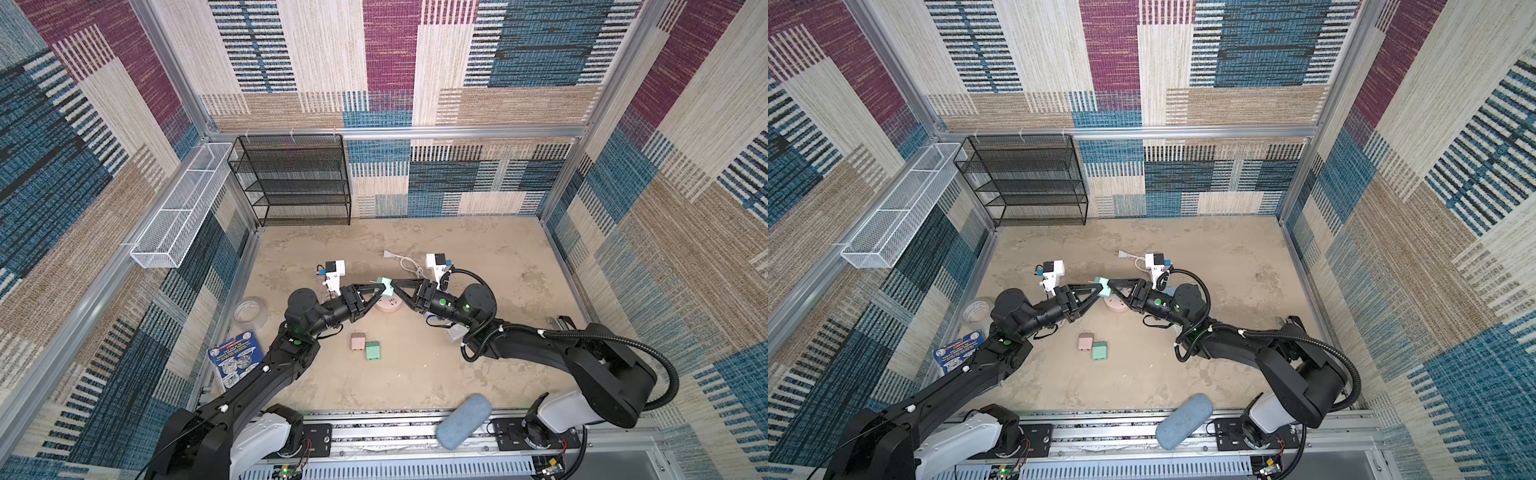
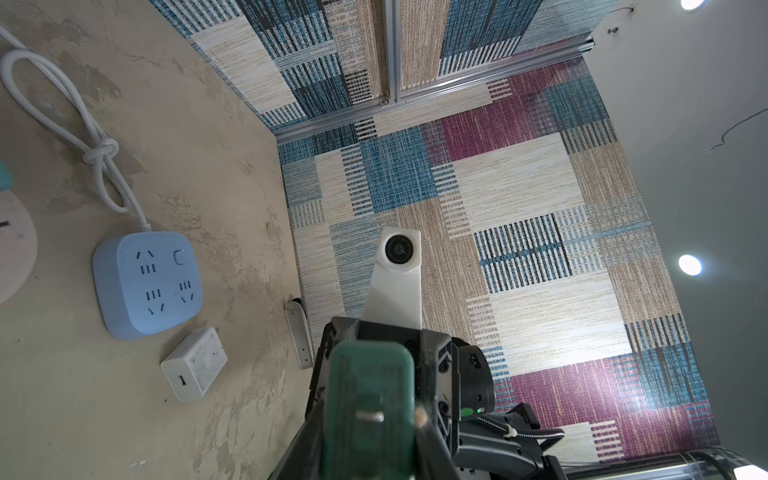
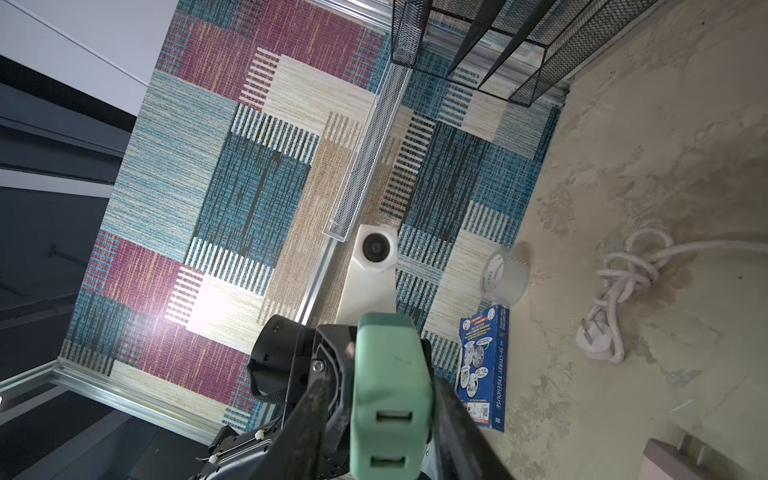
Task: Insert the plug
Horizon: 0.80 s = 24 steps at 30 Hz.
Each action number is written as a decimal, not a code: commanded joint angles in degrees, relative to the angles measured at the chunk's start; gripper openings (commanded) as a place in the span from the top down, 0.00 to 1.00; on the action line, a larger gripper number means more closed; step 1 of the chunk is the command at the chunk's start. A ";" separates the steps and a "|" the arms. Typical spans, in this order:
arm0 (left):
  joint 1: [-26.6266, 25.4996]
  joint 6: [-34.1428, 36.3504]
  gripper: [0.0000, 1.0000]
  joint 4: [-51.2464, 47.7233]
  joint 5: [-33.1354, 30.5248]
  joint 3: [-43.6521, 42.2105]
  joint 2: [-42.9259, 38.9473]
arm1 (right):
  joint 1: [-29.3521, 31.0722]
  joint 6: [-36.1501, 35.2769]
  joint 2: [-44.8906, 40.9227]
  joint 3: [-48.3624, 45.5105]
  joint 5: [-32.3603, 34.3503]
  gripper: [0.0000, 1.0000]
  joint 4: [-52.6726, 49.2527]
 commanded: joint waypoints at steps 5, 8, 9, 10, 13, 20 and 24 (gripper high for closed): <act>-0.13 -0.04 1.00 2.58 0.11 0.53 0.62 | 0.01 0.50 0.73 1.17 -2.02 0.60 2.10; -0.18 -0.04 1.00 2.58 0.11 0.53 0.80 | 0.01 0.41 1.10 1.55 -2.28 0.60 1.76; -0.18 -0.12 1.00 2.63 0.17 0.53 0.98 | 0.04 0.33 1.12 1.65 -2.39 0.60 1.69; -0.18 -0.17 1.00 2.64 0.20 0.53 0.95 | 0.01 0.25 1.19 1.74 -2.43 0.60 1.69; -0.18 -0.22 1.00 2.65 0.20 0.53 1.19 | 0.01 0.33 1.77 2.13 -2.96 0.61 1.71; -0.26 -0.12 1.00 2.38 0.11 0.53 1.32 | 0.01 0.31 2.38 2.47 -3.28 0.69 1.81; -0.25 -0.04 1.00 1.96 0.06 0.45 1.50 | -0.01 0.28 2.55 2.47 -3.21 0.87 1.78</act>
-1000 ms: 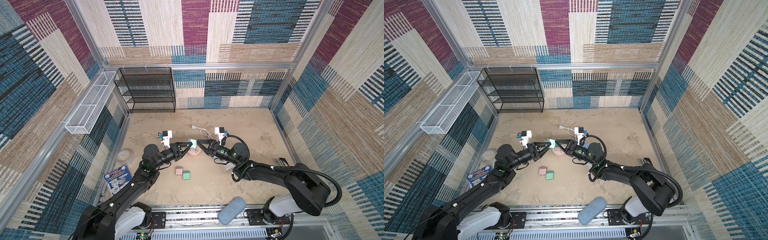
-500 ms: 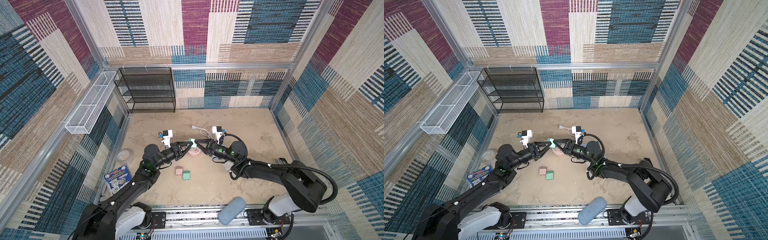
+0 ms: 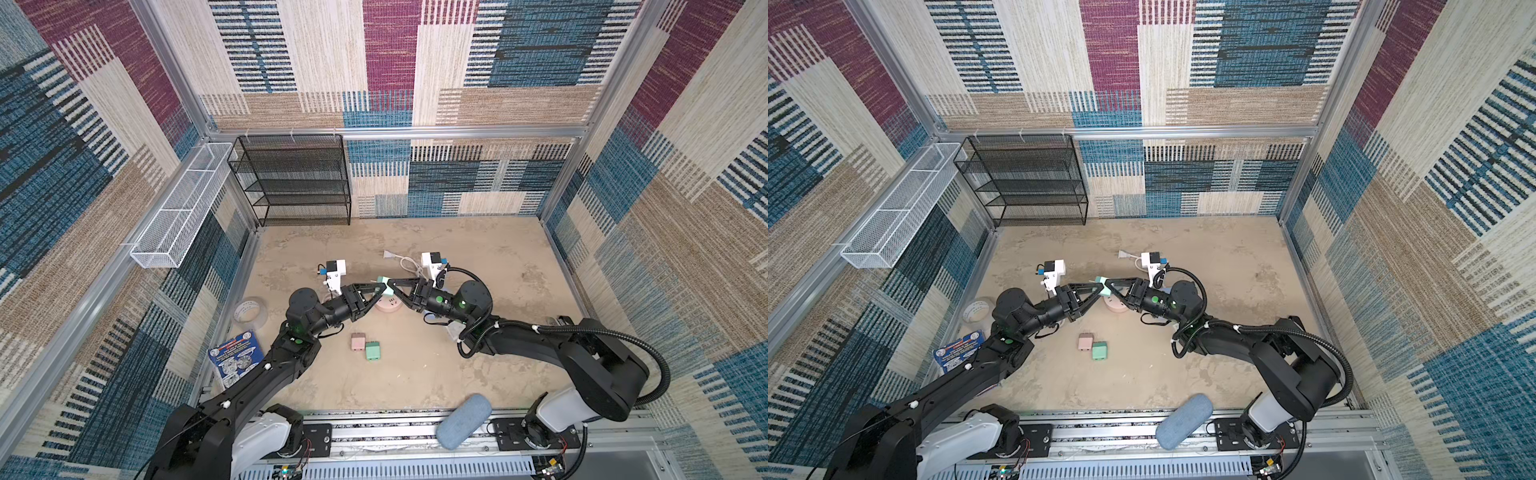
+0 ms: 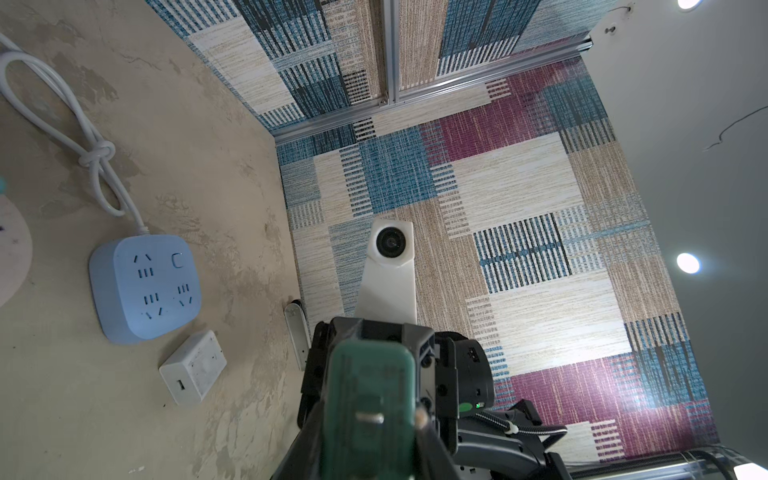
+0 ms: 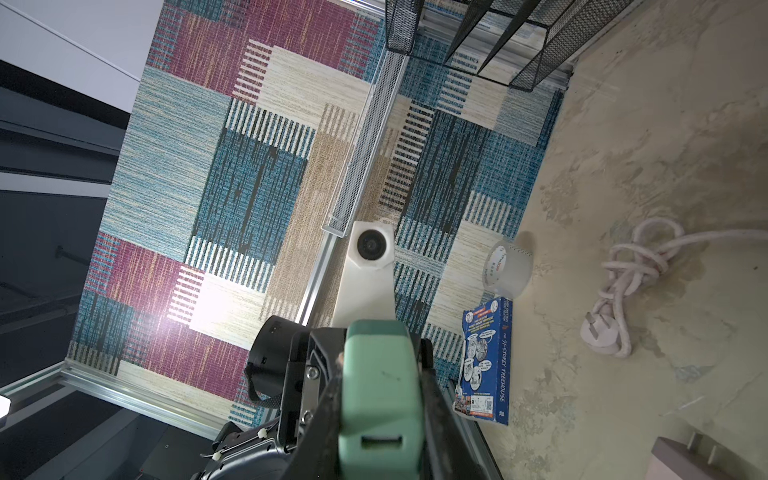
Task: Insert the plug
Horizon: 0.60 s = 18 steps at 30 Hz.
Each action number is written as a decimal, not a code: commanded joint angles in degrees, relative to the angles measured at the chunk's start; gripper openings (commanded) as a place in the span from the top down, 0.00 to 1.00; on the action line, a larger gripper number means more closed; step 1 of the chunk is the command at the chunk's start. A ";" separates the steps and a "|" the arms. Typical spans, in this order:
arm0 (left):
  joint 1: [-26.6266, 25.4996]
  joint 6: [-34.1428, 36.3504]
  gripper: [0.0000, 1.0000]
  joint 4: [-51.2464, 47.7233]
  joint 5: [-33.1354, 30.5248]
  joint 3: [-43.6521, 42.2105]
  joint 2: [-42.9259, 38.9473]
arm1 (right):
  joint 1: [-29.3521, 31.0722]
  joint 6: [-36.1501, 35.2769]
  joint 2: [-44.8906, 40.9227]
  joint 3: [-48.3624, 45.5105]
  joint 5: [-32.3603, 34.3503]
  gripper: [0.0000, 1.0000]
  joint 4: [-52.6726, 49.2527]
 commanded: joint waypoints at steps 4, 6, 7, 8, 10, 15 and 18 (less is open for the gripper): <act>0.86 1.56 0.81 -3.13 0.90 1.08 0.06 | -0.12 -1.51 0.18 0.96 -1.67 1.00 -0.17; 2.66 5.19 0.25 -12.29 2.30 2.93 -1.40 | -0.55 -3.45 -0.51 2.21 -1.93 1.00 -3.80; 3.71 7.83 0.10 -17.34 2.71 4.24 -2.28 | -0.78 -4.42 -0.90 2.91 -2.09 1.00 -6.23; 5.01 11.68 0.00 -24.41 2.77 6.00 -3.90 | -1.21 -5.49 -1.42 3.78 -2.32 1.00 -9.07; 7.42 19.76 0.00 -39.32 0.62 9.68 -6.94 | -2.20 -8.89 -2.25 6.39 -2.99 1.00 -16.40; 10.90 39.48 0.00 -68.39 -11.59 21.17 -11.99 | -3.87 -24.74 -3.04 18.70 -3.01 1.00 -44.81; 11.08 45.65 0.00 -76.58 -16.09 24.98 -12.08 | -3.84 -37.41 -0.31 31.61 -0.94 1.00 -65.42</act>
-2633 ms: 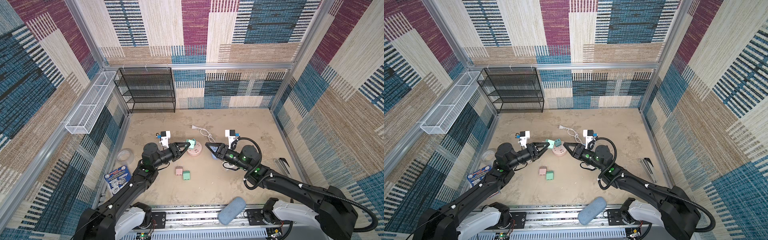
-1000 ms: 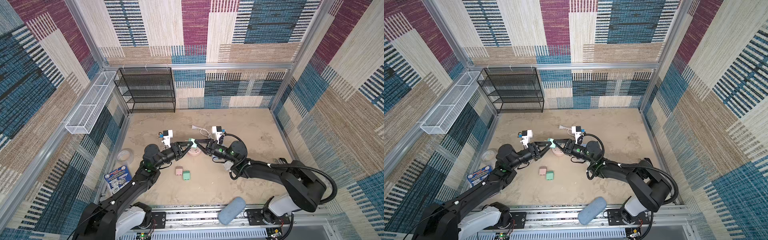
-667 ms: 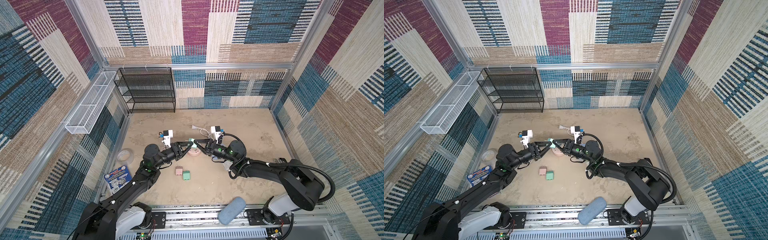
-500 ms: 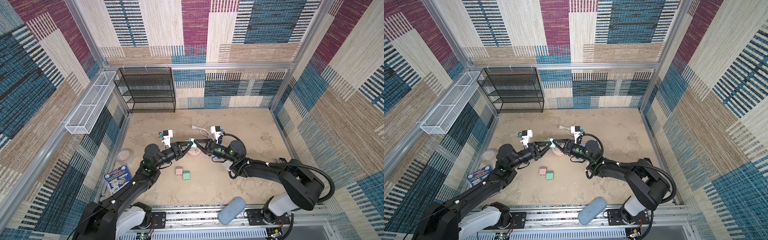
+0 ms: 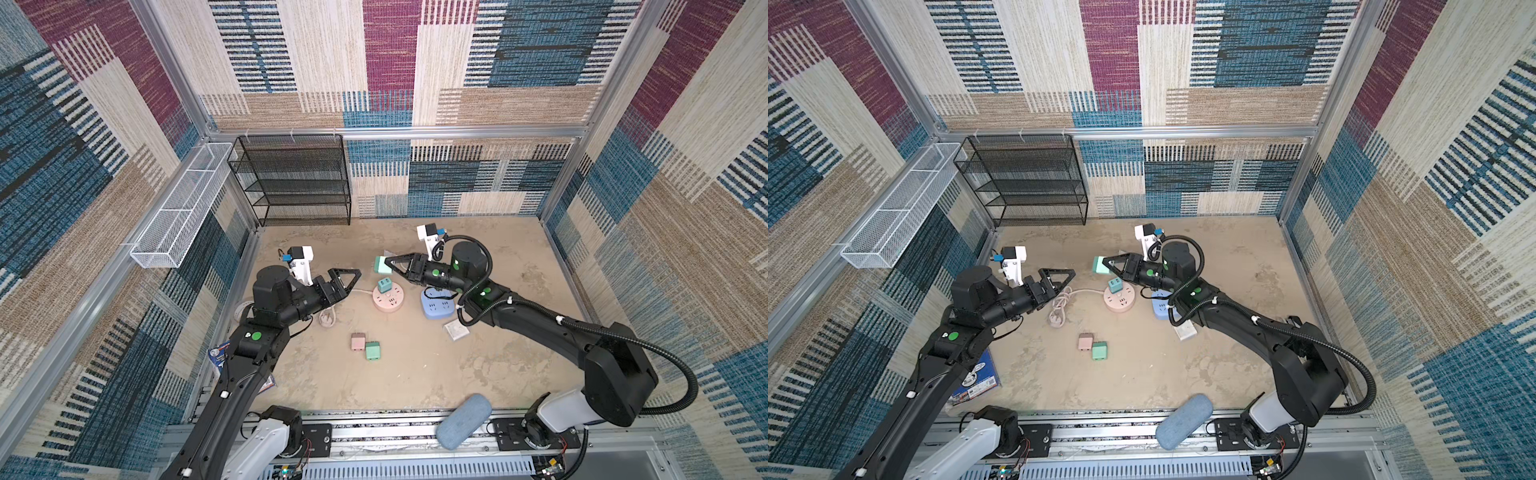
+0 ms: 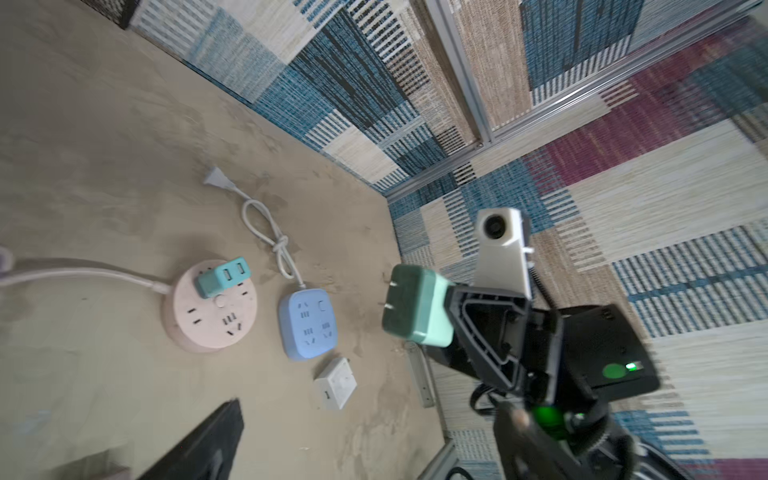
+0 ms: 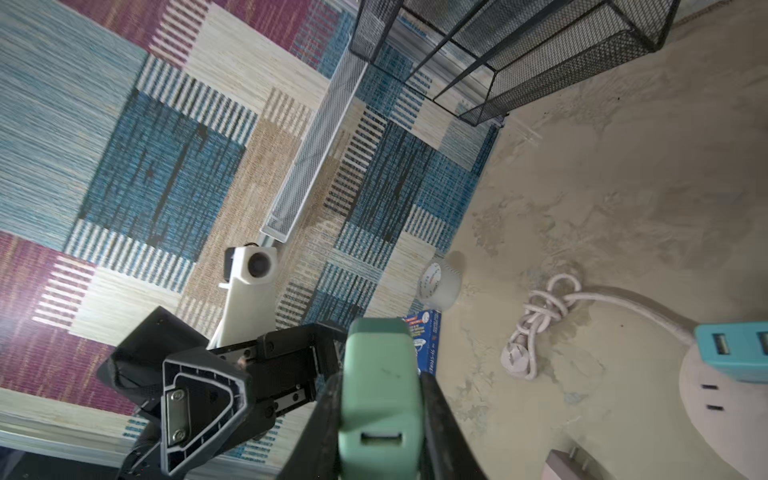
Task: Insert the plug
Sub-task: 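Carry the green adapter over the pink power strip with the right gripper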
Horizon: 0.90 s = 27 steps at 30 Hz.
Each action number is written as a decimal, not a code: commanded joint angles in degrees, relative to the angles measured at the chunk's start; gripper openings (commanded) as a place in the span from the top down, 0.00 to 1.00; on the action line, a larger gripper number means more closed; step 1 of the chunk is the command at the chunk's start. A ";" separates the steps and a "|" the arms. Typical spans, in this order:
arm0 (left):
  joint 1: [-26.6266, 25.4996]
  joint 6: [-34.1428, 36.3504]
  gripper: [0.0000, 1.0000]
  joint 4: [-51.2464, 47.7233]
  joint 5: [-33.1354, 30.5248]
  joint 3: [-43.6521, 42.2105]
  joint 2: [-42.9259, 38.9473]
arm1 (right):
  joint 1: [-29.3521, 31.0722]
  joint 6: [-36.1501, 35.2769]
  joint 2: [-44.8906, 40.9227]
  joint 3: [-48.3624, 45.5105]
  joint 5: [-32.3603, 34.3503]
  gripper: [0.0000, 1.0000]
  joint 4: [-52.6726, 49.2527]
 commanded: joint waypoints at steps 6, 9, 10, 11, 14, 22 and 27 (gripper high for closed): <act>0.60 15.38 0.02 -19.17 -8.29 1.73 0.23 | -0.01 -29.57 8.19 26.93 9.91 1.00 -51.04; 0.78 15.34 0.02 -18.28 -8.15 0.38 0.21 | -0.02 -32.43 11.07 34.91 15.64 1.00 -58.94; 0.82 15.37 0.02 -17.96 -7.78 0.03 0.35 | -0.02 -33.30 12.31 37.45 17.41 1.00 -61.53; 0.87 15.35 0.02 -17.61 -7.41 -0.34 0.41 | -0.01 -34.07 13.82 40.28 19.36 1.00 -64.22; 0.96 15.78 0.03 -17.37 -6.46 -0.62 1.35 | -0.01 -35.51 18.54 47.87 24.21 1.00 -71.20; 1.04 15.54 0.03 -16.42 -4.06 -1.04 2.57 | -0.02 -38.09 31.59 63.93 30.17 1.00 -83.99; 1.13 15.01 0.03 -15.68 -3.11 -1.75 2.41 | -0.01 -39.87 38.65 72.95 30.61 1.00 -89.81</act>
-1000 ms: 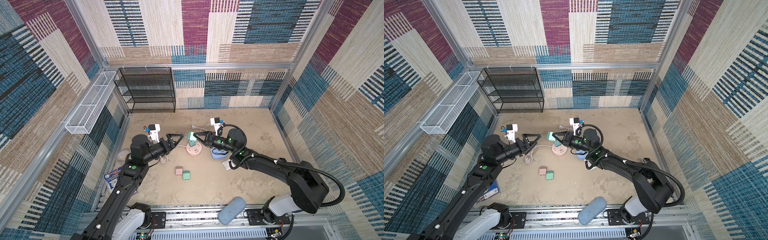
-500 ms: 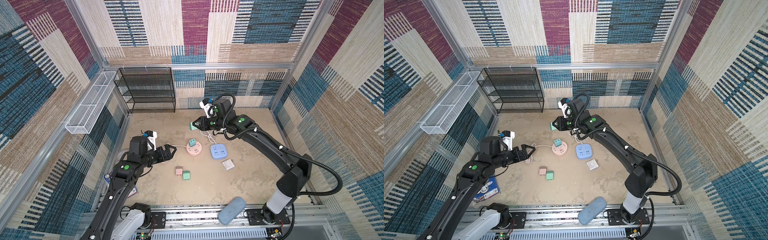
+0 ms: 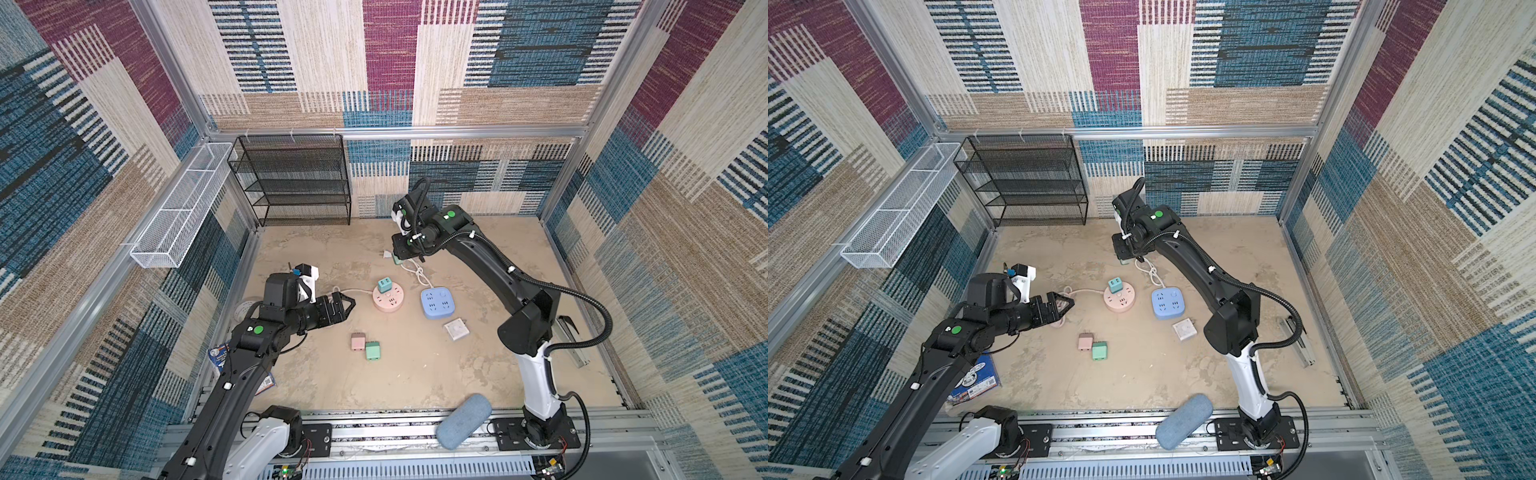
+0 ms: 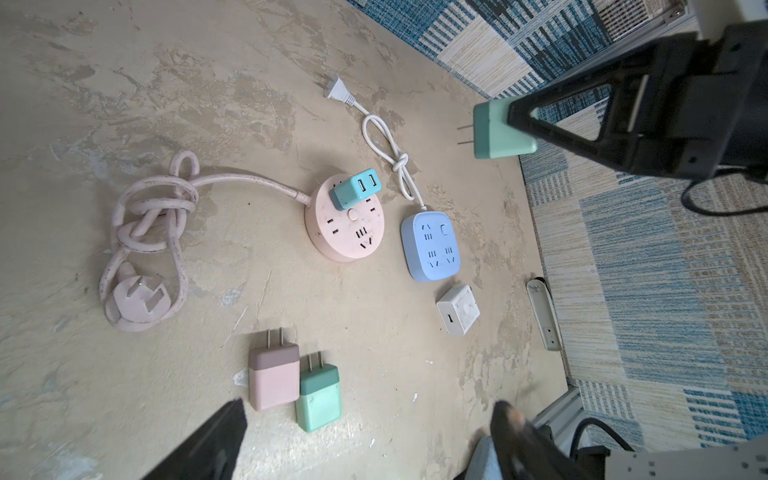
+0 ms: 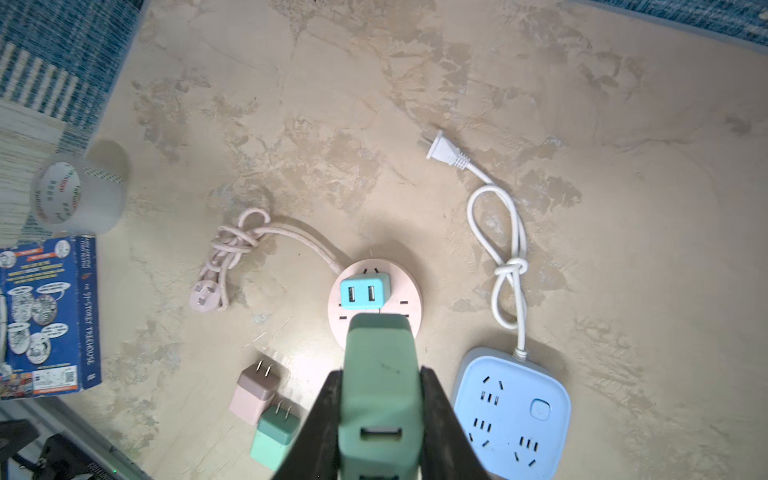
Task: Insert the plug
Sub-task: 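Carry the green adapter over the pink power strip with the right gripper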
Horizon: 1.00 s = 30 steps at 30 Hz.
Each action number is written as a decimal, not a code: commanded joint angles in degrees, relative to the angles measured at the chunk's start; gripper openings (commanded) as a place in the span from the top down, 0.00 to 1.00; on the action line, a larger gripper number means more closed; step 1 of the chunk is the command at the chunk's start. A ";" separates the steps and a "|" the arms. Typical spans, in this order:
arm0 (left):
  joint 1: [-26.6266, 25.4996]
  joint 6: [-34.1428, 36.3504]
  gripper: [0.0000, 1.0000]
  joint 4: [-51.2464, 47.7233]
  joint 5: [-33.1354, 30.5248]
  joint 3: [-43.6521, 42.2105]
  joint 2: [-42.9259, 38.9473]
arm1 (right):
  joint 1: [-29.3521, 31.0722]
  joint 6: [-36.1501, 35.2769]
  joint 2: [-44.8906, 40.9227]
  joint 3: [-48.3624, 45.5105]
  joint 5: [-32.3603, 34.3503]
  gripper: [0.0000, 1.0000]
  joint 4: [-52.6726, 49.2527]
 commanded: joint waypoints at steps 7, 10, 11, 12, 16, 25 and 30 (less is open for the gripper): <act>0.08 0.28 0.04 1.85 2.39 -0.82 0.14 | -0.30 -1.87 4.79 2.66 2.75 1.00 -4.59; 0.06 0.24 0.04 1.90 2.61 -0.95 -0.04 | -0.29 -1.71 5.83 2.26 2.44 1.00 -4.34; 0.06 0.13 0.04 1.93 2.61 -1.03 -0.06 | -0.28 -1.68 6.10 2.10 2.32 1.00 -4.20; 0.06 -0.01 0.04 2.02 2.64 -1.18 -0.33 | -0.31 -1.64 6.31 1.84 2.43 1.00 -3.98; 0.02 -0.40 0.04 2.19 2.59 -1.61 -0.89 | -0.29 -1.78 6.90 0.64 1.50 1.00 -3.13; 0.06 -0.70 0.04 2.46 3.45 -2.14 -1.33 | -0.29 -3.52 5.96 -5.90 -1.03 1.00 1.26; 0.06 -1.29 0.04 2.87 3.62 -2.83 -1.71 | -0.29 -3.44 5.33 -8.75 -2.12 1.00 3.29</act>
